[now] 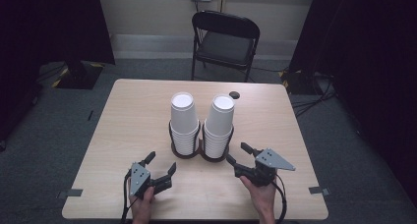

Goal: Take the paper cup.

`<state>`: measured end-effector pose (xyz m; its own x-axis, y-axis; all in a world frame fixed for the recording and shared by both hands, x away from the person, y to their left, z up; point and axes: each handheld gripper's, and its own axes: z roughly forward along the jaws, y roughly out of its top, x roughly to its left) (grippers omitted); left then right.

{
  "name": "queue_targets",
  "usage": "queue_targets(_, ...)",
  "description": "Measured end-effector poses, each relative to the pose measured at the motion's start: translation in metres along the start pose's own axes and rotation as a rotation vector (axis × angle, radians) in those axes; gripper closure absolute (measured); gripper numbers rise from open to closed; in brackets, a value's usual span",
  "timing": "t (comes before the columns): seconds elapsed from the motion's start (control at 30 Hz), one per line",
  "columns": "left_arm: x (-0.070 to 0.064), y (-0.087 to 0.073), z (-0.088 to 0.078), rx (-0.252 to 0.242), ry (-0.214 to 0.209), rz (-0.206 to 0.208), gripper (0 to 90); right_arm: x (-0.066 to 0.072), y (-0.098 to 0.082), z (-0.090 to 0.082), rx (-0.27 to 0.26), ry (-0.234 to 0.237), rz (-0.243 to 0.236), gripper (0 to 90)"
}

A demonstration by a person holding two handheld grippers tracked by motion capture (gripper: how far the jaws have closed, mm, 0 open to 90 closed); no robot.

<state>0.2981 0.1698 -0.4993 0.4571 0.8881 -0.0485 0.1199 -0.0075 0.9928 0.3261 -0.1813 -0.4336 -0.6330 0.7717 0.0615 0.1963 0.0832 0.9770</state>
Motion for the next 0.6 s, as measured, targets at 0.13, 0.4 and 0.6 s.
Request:
queue_targets(0.13,0.0,0.0,0.0,-0.002,-0.003,-0.002,16.2,0.0,0.007,0.003,-0.007,0.013,0.01,27.5)
queue_targets(0.4,0.0,0.0,0.0,0.0,0.0,-0.002,16.2,-0.004,0.027,0.012,-0.028,0.024,0.006,15.3)
queue_targets(0.6,-0.001,0.0,0.0,-0.006,0.001,0.0,16.2,-0.005,0.038,0.017,-0.041,0.03,-0.006,14.1)
